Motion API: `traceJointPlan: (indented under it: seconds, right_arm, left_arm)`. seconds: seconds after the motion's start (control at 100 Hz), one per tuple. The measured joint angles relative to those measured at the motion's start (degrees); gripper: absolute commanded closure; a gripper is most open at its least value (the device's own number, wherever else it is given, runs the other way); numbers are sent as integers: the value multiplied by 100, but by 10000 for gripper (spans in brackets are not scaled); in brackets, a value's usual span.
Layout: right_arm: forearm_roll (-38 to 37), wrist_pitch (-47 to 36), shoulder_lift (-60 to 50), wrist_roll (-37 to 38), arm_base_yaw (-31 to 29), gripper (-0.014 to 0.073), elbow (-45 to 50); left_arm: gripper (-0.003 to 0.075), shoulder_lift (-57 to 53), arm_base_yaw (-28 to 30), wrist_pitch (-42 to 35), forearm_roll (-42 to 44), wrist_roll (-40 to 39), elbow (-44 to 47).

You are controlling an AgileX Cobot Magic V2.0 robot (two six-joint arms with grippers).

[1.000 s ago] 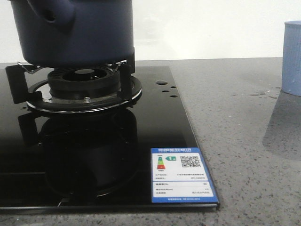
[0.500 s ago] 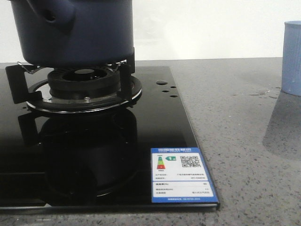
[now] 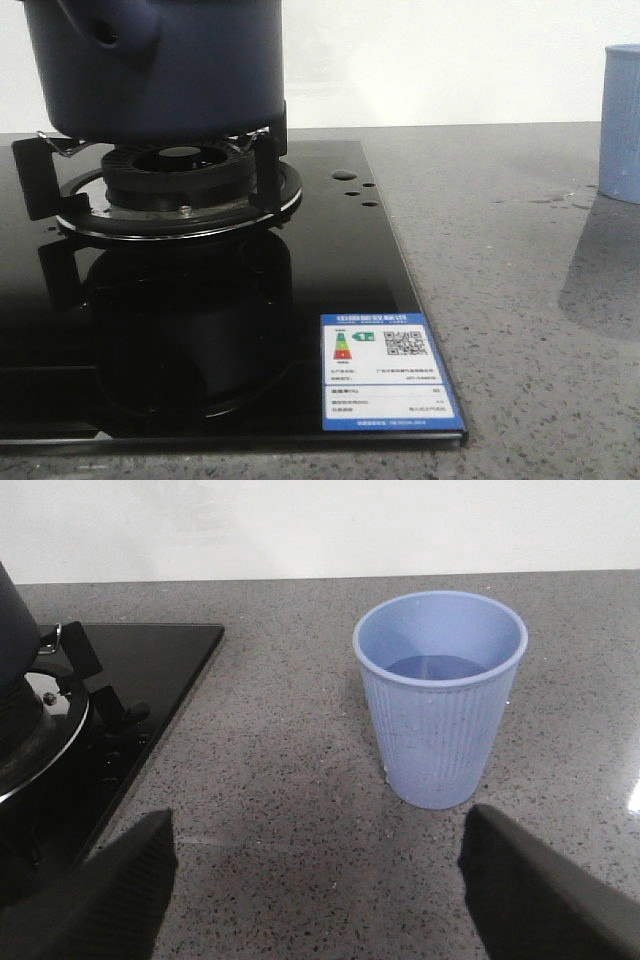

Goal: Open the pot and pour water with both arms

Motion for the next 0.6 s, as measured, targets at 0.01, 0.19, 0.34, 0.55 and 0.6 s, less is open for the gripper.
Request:
traceJointPlan:
  seconds: [0.01,0.19,0.34,0.55,0.6]
  right_arm:
    - [0,0,0,0,0,60,0]
    - [0,0,0,0,0,60,0]
    - [0,0,0,0,0,60,0]
    - [0,0,0,0,0,60,0]
    - [0,0,0,0,0,60,0]
  left_arm:
    - [164,0,0,12,0,0,0]
    - [174,0,0,77,0,0,0]
    - [256,0,0,81,12,0,0]
    - [342,0,0,108,12,0,0]
    - [344,0,0,108,12,0,0]
